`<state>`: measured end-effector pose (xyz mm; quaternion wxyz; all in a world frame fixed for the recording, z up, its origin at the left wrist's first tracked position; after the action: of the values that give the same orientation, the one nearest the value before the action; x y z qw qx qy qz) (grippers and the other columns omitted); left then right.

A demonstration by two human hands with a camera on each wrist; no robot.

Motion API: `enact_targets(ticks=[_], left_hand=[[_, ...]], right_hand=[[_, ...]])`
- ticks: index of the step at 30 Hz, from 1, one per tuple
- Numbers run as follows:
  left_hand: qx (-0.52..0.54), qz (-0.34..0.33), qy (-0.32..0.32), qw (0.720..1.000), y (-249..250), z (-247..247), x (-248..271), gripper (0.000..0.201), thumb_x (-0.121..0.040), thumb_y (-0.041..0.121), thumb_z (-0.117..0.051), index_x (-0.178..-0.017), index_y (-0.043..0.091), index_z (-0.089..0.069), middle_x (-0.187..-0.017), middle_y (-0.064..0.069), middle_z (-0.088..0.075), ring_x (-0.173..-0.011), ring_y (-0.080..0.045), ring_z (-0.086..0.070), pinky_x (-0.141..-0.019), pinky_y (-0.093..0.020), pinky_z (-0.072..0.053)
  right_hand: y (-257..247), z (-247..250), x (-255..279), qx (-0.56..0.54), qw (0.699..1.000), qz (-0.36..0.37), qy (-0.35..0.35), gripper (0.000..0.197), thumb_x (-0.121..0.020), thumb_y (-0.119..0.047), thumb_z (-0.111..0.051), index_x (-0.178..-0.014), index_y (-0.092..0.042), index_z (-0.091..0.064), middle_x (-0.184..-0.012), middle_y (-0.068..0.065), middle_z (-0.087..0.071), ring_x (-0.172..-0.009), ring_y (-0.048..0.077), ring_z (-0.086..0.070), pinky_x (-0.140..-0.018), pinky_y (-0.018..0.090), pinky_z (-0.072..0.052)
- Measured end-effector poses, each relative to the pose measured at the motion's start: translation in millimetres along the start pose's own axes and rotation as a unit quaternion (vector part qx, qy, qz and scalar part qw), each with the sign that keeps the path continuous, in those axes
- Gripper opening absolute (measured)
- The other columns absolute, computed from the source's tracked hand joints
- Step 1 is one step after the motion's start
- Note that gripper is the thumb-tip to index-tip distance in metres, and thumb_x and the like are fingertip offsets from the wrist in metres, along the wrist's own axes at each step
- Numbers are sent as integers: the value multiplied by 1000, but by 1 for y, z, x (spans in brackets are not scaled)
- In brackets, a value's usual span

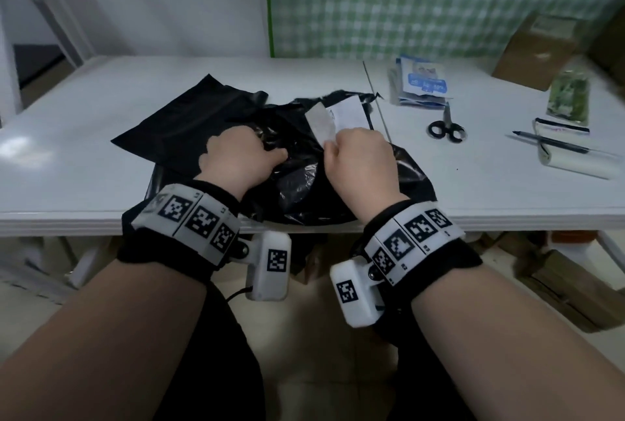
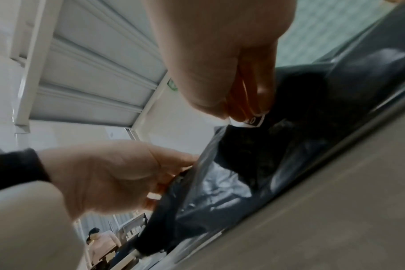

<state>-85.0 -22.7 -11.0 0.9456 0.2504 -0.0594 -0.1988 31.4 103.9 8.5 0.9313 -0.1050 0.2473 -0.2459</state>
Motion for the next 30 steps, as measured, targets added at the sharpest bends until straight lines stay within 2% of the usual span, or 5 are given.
enact_targets(ticks=[5,8,12,15,30], left_hand=[[-31,-191,76,978,60,7,20,22,-79,14,-57,-101,11,-58,-119,-15,-51,-114,-33,-45,-93,-33,-36],[32,-210,-65,975,67,-36,20,32,-79,7,-51,-111,5,-54,-118,-14,-53,-113,-27,-50,-91,-25,-38],[30,-161,-238,957,53,-88,22,84,-76,23,-53,-147,14,-10,-152,-7,-21,-141,-31,-22,-115,-44,-23],[-80,-124,-269,952,41,-102,25,89,-86,34,-48,-149,19,12,-159,1,8,-147,-29,4,-118,-50,-3],[-212,-113,-276,931,36,-107,36,106,-77,78,-33,-148,17,17,-156,2,24,-144,-21,20,-115,-53,9]], right_hand=[[-4,-7,-9,-7,999,-14,-33,21,-88,-15,-46,-81,-3,-61,-89,18,-64,-87,35,-61,-63,28,-31],[1,-9,-10,-18,999,-17,-47,21,-87,-16,-47,-83,-1,-61,-97,22,-65,-93,36,-60,-65,31,-32],[10,-18,-2,-37,999,-4,-39,29,-90,-21,-47,-66,-8,-53,-81,20,-66,-83,37,-60,-62,29,-28],[12,-32,5,-69,996,10,-53,36,-94,-27,-46,-69,-7,-61,-81,19,-67,-81,35,-61,-66,33,-41],[48,-45,13,-340,915,-211,-47,57,-91,-17,-49,-40,-17,-26,-37,-7,-29,-45,15,-28,-57,33,-29]])
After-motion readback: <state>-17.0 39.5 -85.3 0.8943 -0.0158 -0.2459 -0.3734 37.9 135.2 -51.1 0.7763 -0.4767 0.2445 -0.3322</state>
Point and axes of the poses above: each hand's wrist, its own x-axis away from the middle knuckle, its own z-axis out of the back of the hand, y = z × x, the point moved 8 cm from there along -x, towards the middle knuckle
